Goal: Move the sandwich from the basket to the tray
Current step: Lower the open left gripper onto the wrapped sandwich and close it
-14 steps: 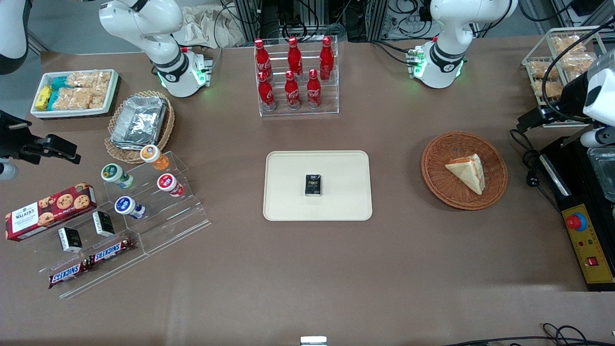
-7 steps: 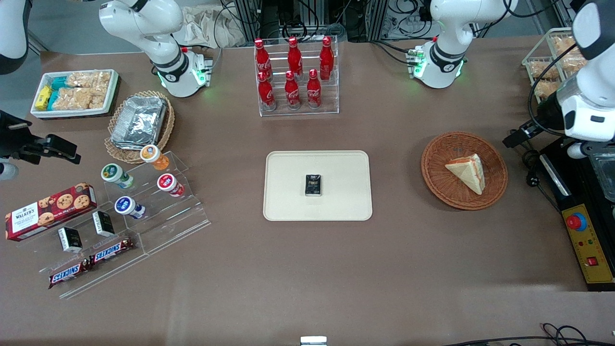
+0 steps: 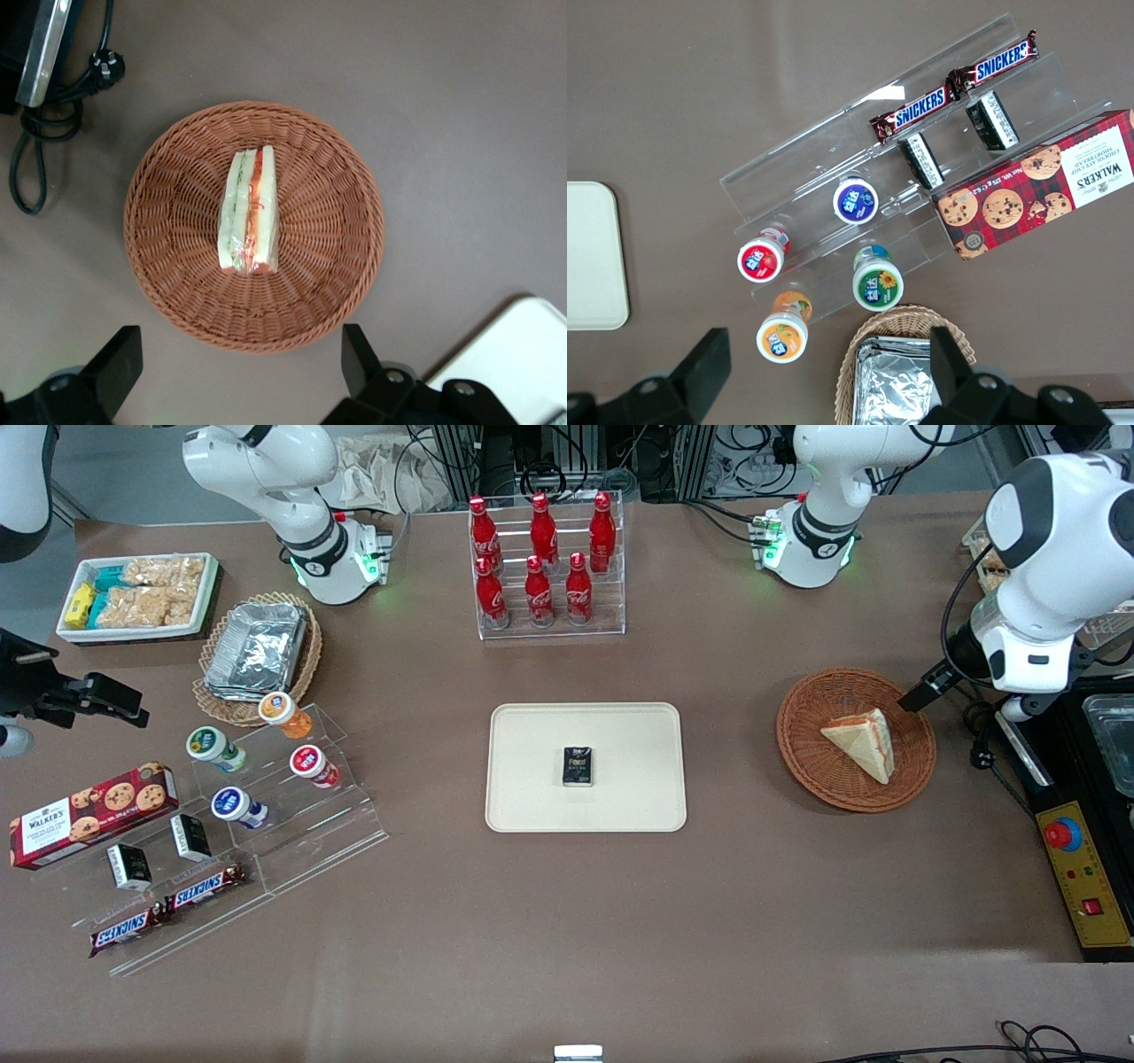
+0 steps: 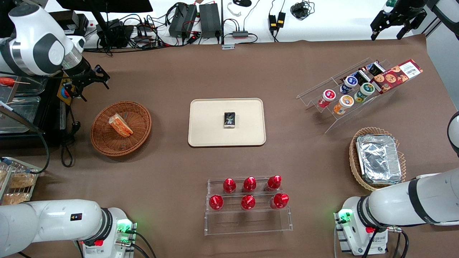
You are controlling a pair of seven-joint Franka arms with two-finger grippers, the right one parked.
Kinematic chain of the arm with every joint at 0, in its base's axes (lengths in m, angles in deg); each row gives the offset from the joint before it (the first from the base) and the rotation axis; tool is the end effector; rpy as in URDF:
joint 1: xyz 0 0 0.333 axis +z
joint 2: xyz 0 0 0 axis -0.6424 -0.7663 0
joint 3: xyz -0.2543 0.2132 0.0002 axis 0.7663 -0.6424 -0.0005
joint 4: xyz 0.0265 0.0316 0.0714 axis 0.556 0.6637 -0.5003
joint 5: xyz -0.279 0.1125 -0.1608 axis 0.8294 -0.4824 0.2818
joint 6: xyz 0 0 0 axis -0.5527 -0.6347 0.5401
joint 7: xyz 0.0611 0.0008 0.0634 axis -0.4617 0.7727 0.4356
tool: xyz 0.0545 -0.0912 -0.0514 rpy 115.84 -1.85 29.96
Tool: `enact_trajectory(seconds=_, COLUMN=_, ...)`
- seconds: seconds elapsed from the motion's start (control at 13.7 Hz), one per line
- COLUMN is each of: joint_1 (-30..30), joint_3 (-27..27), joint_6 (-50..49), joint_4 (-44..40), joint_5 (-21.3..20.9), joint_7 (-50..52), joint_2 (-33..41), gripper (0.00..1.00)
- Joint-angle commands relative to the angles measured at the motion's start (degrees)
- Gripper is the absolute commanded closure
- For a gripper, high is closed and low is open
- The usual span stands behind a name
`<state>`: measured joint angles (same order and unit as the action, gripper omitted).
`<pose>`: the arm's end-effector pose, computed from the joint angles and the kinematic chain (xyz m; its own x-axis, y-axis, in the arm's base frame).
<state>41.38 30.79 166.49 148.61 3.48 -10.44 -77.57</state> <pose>0.4265 0.0037 0.4769 0.7477 0.6636 -0.0236 0.6636 -0.7480 -0.0108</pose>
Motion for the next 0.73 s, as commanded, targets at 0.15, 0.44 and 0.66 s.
enact_trajectory(seconds=0.15, joint_1=0.96, joint_3=0.37, joint_6=11.84, joint_4=7.25, joint_5=0.4, joint_7=7.52, joint_2=-2.54, gripper=0.0)
enact_trajectory(seconds=0.44, joint_1=0.96, joint_3=0.37, joint_6=21.94, joint_4=13.14, joint_5=0.31, joint_7=8.5, joint_2=-5.53, gripper=0.0)
enact_trajectory(seconds=0.66, joint_1=0.96, joint_3=0.37, joint_6=30.11, joint_4=17.01, joint_5=0.4, joint_7=9.46, joint_2=-8.52, gripper=0.0)
